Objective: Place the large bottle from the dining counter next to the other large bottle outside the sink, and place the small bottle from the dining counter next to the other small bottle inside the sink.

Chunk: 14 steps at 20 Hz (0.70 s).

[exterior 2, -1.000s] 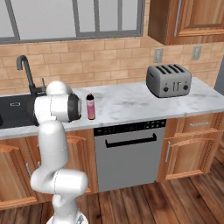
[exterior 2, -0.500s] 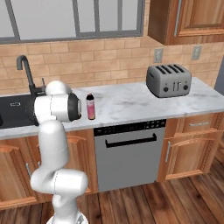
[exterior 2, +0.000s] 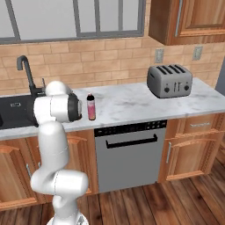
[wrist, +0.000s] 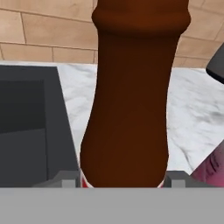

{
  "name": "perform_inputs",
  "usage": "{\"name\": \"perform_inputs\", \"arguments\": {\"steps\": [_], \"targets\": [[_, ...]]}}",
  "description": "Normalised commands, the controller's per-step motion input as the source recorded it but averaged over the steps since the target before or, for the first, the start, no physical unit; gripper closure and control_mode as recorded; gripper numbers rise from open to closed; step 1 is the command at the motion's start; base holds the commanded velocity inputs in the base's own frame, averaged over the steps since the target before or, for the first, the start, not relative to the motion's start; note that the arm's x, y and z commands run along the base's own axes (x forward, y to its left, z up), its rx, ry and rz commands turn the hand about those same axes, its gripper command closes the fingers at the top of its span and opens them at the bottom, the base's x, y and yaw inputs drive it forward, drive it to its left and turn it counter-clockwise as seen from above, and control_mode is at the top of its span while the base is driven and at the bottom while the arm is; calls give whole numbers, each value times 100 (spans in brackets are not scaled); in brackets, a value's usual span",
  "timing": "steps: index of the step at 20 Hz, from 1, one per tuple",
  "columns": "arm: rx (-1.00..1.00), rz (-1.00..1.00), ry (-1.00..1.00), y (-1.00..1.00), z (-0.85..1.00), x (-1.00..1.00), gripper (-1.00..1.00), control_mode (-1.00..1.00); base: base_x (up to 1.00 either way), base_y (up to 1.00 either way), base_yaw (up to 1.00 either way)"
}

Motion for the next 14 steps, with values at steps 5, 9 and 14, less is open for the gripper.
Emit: {"name": "perform_inputs", "arguments": {"steps": [5,9,14], "targets": [[3,-3,0,-28,-12,0,100,-100,0,0,0],[3,-2,0,-17,-19,0,100,-100,0,0,0],[1,-2,0,-3,-21,0,100,-100,0,0,0]]}}
